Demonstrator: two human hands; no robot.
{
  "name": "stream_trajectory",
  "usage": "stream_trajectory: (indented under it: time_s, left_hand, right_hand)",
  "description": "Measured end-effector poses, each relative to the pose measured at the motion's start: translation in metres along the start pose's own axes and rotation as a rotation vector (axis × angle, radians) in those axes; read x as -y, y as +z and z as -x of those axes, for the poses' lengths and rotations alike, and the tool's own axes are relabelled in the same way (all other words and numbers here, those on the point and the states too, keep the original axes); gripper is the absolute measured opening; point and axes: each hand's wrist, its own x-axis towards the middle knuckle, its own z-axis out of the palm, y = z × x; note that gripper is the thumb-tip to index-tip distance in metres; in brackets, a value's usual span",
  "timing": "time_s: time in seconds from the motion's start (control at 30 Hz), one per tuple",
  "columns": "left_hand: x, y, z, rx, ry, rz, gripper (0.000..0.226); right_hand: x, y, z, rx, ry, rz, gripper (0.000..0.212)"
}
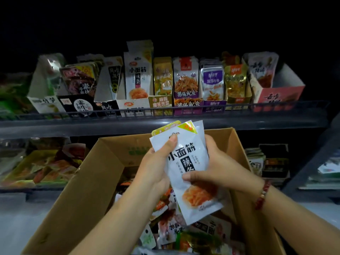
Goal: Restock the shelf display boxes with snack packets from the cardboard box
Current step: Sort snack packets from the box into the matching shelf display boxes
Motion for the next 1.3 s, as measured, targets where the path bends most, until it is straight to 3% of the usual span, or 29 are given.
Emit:
stream_trajectory:
  time_s: [0.17,0.3,0.43,0.57,0.73,0.87,1.0,1.17,1.3]
  left_hand:
    - [-0.009,-0.011,0.000,0.189,-0.028,-0.131,0.055]
    - [-0.007,-0.024,-0.002,0.181,0.050,-0.274,0.055]
    - [-0.008,-0.028,-0.005,0.111,0.100,-0.285,0.055]
    - [-0.008,-0.027,-0.004,0.033,0.214,-0.366,0.039]
    - [-0.026,-0.035,-0.009,-0.082,0.220,-0.128,0.021]
    - [-0.041,-0.053,-0.012,-0.128,0.229,-0.143,0.021]
    - [-0.037,-0.053,-0.011,-0.080,0.151,-0.203,0.027]
    - [-0.034,-0.045,-0.002,0.074,-0.045,-0.295,0.053]
    - [-0.035,-0.048,0.001,0.143,-0.082,-0.402,0.050]
  right_hand:
    - [0.000,-0.005,-0.007,-0.100,0.000,-0.478,0.040]
    - [-0.006,-0.008,-0.009,-0.025,0.034,-0.755,0.035]
    - [-0.008,-0.010,-0.010,-0.014,0.038,-0.711,0.032]
    - [-0.010,-0.009,-0.012,-0.036,0.048,-0.657,0.031]
    - [-0.012,-0.014,-0.017,-0.164,0.121,-0.799,0.042]
    - [-0.012,-0.018,-0.018,-0.172,0.150,-0.939,0.042]
    - [-0.011,-0.021,-0.016,-0.071,0.133,-0.916,0.041]
    - [-0.007,-0.015,-0.016,0.049,0.166,-0.585,0.026]
    - [-0.005,-0.017,-0.016,0.148,0.182,-0.457,0.023]
